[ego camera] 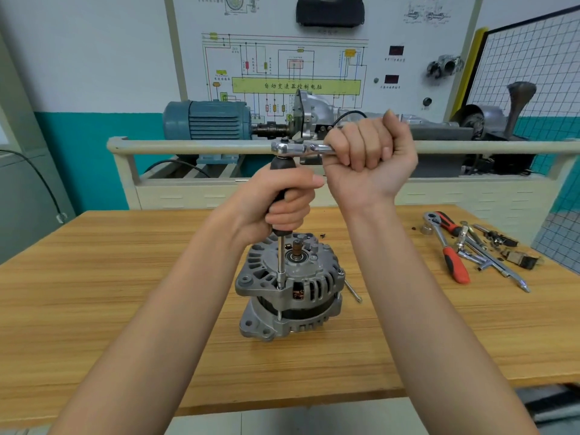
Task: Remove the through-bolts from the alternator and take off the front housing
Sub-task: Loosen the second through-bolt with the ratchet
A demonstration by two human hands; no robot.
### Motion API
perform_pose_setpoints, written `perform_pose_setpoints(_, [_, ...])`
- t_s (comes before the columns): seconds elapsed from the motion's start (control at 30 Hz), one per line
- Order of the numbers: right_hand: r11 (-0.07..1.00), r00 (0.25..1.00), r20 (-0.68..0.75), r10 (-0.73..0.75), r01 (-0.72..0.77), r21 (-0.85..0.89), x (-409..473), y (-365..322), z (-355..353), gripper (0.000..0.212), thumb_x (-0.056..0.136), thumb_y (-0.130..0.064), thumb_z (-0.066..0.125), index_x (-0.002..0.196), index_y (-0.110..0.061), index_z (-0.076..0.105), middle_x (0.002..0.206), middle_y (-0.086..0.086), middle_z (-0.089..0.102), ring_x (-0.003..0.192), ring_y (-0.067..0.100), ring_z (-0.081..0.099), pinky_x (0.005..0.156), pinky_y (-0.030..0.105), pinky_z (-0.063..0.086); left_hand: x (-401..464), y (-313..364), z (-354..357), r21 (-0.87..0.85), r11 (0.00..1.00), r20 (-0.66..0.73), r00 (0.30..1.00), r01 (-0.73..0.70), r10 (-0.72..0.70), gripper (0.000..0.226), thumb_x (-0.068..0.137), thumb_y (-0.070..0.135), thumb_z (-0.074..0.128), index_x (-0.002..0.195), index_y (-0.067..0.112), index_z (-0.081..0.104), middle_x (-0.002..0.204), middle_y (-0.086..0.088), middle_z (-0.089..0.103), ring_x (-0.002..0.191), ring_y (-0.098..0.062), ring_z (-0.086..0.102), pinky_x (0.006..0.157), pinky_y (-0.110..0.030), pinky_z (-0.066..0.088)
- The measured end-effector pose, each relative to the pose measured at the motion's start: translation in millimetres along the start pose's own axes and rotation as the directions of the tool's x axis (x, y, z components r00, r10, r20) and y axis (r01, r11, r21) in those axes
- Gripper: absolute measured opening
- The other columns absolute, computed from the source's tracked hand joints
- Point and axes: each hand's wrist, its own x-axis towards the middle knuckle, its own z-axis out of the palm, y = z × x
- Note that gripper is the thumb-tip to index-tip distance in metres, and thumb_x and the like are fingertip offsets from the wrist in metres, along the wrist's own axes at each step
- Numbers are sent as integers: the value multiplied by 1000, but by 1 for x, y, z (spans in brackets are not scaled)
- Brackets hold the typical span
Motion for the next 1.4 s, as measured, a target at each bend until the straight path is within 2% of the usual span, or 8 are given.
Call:
perform_pose_setpoints(0.23, [932, 975, 169, -145, 192, -307, -16, 15, 13, 53, 89, -10, 32, 38, -23, 29, 32, -6, 25, 38, 12, 12, 42, 23, 21, 1, -6, 9, 119, 991, -404, 909, -62, 105, 55, 88, 6, 49, 38, 22, 34, 33, 6, 21, 26, -7, 14, 34, -11, 14])
perform_pose_setpoints(0.43, [425, 756, 546, -361, 655, -625, -47, 55, 21, 33, 81, -12, 47, 49, -21, 45, 47, -13, 35, 41, 6, 30, 50, 22, 23, 6, -9, 28, 397, 909, -595, 718, -128, 361, 12, 68, 21, 52, 65, 27, 42, 58, 4, 40, 55, -16, 39, 60, -30, 40])
perform_pose_setpoints(0.5, [455, 770, 521, -368, 638, -621, -45, 54, 22, 36, 80, -13, 47, 46, -22, 41, 46, -10, 32, 41, 8, 27, 49, 26, 20, 2, -7, 24, 223, 967, -609, 756, -126, 239, 9, 66, 21, 51, 63, 18, 42, 58, -5, 38, 57, -24, 36, 54, -39, 38])
perform_pose_setpoints(0.7, [902, 952, 268, -151, 243, -357, -21, 18, 16, 48, 86, -7, 33, 42, -23, 23, 33, -5, 23, 37, 13, 13, 43, 24, 21, -4, -5, 5, 165, 978, -306, 936, -128, 174, 33, 70, 12, 58, 42, 18, 42, 35, 2, 29, 29, -11, 22, 37, -16, 22])
perform_pose_setpoints(0.87, [999, 1000, -8, 9, -9, -33, -2, 6, 4, 47, 79, -15, 41, 33, -15, 32, 29, -3, 24, 38, 12, 7, 41, 22, 16, -4, -2, -2, 2, 998, -35, 997, -65, 65, 39, 77, 11, 54, 42, 16, 38, 32, 5, 27, 24, -5, 21, 33, -14, 17])
perform_pose_setpoints(1.13, [939, 974, 168, -155, 198, -283, -20, 13, 11, 53, 88, -10, 34, 37, -23, 31, 33, -6, 27, 38, 12, 12, 43, 24, 21, 2, -9, 15, 138, 987, -463, 876, -81, 137, 52, 86, 3, 51, 41, 21, 31, 34, 6, 21, 27, -9, 14, 36, -11, 15])
perform_pose_setpoints(1.33, [454, 776, 503, -380, 630, -630, -44, 45, 19, 38, 81, -10, 46, 46, -20, 37, 48, -9, 36, 41, 11, 27, 47, 29, 21, 11, -11, 23, 320, 946, -662, 704, -45, 257, 29, 86, 7, 48, 61, 18, 37, 44, 6, 36, 41, -9, 30, 37, -18, 25])
perform_pose_setpoints(1.4, [474, 782, 498, -376, 624, -622, -44, 45, 19, 38, 80, -13, 46, 47, -25, 32, 46, -9, 34, 41, 10, 27, 48, 29, 20, 9, -12, 21, 348, 936, -627, 731, -46, 269, 27, 83, 10, 50, 60, 19, 39, 41, 7, 37, 38, -8, 31, 35, -18, 25])
